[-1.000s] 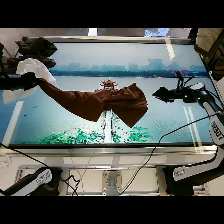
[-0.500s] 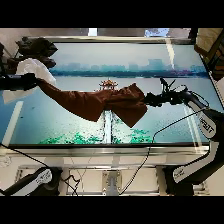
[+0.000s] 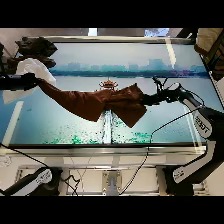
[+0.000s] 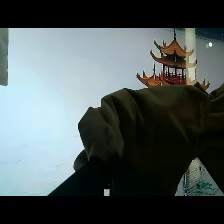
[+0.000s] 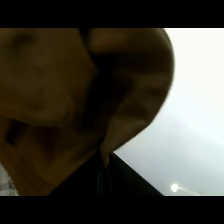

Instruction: Fold the shirts.

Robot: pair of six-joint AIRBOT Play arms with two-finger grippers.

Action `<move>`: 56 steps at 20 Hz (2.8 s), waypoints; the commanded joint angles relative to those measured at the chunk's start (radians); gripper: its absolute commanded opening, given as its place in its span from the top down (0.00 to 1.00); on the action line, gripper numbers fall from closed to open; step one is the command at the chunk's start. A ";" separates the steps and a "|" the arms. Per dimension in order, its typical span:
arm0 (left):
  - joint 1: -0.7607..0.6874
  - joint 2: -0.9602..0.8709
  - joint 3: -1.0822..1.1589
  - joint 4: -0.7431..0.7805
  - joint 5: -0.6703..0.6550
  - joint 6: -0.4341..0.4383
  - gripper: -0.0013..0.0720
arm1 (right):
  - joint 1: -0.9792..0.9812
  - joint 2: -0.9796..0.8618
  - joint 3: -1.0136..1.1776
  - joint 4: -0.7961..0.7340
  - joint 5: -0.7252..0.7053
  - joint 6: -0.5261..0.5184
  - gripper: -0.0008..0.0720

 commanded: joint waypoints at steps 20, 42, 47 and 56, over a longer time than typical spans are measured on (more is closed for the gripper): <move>0.000 0.010 0.616 0.351 -0.525 -0.156 0.97 | -0.367 0.776 0.320 -0.419 0.198 0.121 0.96; 0.000 0.274 0.755 0.036 -0.228 -0.104 0.97 | -0.307 1.109 0.321 -0.123 0.248 0.143 0.96; 0.000 0.075 0.721 0.101 -0.238 -0.111 0.97 | -0.307 0.920 0.319 -0.276 0.275 0.174 0.96; 0.005 -0.416 0.462 0.448 -0.663 -0.226 0.97 | -0.311 0.414 0.170 -0.643 0.424 0.276 0.96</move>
